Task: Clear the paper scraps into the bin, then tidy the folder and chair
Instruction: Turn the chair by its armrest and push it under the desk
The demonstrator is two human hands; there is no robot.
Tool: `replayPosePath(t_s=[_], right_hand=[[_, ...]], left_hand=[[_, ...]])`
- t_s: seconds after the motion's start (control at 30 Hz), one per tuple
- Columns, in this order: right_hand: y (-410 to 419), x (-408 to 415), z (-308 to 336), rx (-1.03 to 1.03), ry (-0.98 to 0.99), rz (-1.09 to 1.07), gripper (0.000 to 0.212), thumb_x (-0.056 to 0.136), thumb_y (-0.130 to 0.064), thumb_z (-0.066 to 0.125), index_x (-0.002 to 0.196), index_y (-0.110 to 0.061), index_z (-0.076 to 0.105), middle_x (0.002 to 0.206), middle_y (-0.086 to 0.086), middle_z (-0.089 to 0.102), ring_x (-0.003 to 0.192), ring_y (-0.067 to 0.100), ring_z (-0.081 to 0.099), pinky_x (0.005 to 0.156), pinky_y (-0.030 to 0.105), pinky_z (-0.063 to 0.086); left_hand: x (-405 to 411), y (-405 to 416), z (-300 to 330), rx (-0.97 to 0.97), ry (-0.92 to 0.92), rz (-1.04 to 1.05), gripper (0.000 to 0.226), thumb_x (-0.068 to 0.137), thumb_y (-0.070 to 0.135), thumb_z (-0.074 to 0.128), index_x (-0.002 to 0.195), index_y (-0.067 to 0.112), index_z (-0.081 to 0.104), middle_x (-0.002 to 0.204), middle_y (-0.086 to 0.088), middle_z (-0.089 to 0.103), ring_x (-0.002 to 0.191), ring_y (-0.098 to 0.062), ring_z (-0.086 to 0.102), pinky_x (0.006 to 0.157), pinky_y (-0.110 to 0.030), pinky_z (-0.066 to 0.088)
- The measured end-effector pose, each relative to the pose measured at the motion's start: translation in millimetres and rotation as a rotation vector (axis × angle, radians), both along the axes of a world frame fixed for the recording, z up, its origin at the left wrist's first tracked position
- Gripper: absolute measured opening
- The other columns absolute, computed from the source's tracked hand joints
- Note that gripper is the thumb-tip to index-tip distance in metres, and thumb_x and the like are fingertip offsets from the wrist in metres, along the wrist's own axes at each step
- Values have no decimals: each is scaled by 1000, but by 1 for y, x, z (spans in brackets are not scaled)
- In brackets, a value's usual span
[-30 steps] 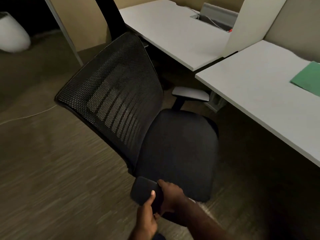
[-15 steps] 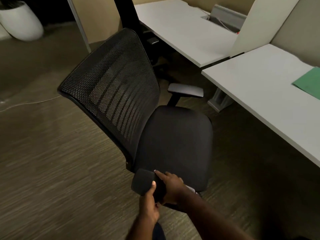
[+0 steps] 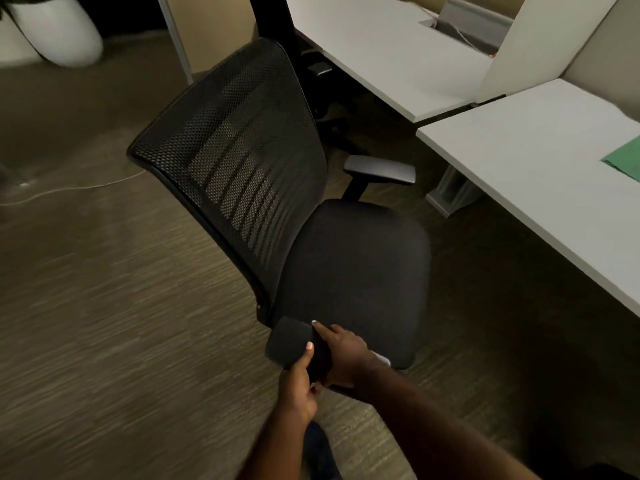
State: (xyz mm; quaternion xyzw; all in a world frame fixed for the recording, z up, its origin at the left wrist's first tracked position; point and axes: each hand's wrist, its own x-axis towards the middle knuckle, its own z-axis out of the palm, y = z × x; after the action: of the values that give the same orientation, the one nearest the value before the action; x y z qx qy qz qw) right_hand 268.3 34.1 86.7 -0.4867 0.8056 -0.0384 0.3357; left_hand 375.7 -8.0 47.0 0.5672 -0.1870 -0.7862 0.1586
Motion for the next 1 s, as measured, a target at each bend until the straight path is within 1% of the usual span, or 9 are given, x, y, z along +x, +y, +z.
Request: replayPosePath(t_s=[0.17,0.23,0.27,0.37,0.5,0.63,0.77,0.9,1.0], right_hand=[[3,5,-1,1,13,-19,119,59,-45,84,151,-29,11,144,7,41,126,31,46,103,43,42],[3,7,-1,9,15,-20,121,57,-47,84,151,-30,9,142,6,42,125,30,46,102,45,42],[3,7,-2,12,20,-19,122,56,-47,84,151,-30,9,142,6,43,125,30,46,102,45,42],[5,10,-2,18,34,-17,123,55,-48,85,151,-31,9,144,6,41,126,31,45,102,45,41],[7,15,-5,24,50,-7,124,56,-48,85,151,-31,8,145,6,40,127,31,44,103,45,39],[12,25,-2,-2,68,9,123,58,-48,84,152,-27,8,149,8,37,130,32,42,106,47,34],[17,37,1,-9,71,11,119,60,-47,82,152,-25,10,150,8,35,130,32,41,107,47,33],[19,47,0,-13,56,14,117,61,-45,82,152,-27,10,148,7,38,128,32,42,106,47,36],[23,53,-1,-19,54,20,118,60,-47,82,152,-28,10,147,7,38,128,32,42,105,48,36]], left_hand=[[5,2,-3,-8,-7,-39,22,86,32,67,101,16,68,113,-11,69,100,-28,64,99,-49,46],[6,3,-7,-11,1,-31,30,86,31,67,110,13,66,115,-12,68,103,-29,63,100,-49,46],[7,3,-7,-14,0,-23,35,86,31,67,115,12,65,114,-12,68,103,-29,63,98,-48,47],[8,6,-6,-33,-1,-3,36,86,30,67,116,10,64,109,-11,70,99,-28,65,86,-42,52],[14,9,-6,-36,-5,-5,35,86,30,67,115,11,63,117,-13,67,105,-30,63,93,-46,51],[20,12,1,-23,-2,-2,42,88,30,66,123,8,60,120,-15,66,108,-30,62,88,-43,52],[31,15,5,-12,12,-34,42,90,31,63,125,8,59,124,-16,64,111,-30,61,99,-46,48],[42,18,6,-15,-4,-30,44,90,30,62,128,8,56,125,-16,63,113,-30,60,95,-44,48],[50,21,5,-14,4,-25,45,90,30,62,129,7,56,125,-16,63,114,-30,59,97,-44,48]])
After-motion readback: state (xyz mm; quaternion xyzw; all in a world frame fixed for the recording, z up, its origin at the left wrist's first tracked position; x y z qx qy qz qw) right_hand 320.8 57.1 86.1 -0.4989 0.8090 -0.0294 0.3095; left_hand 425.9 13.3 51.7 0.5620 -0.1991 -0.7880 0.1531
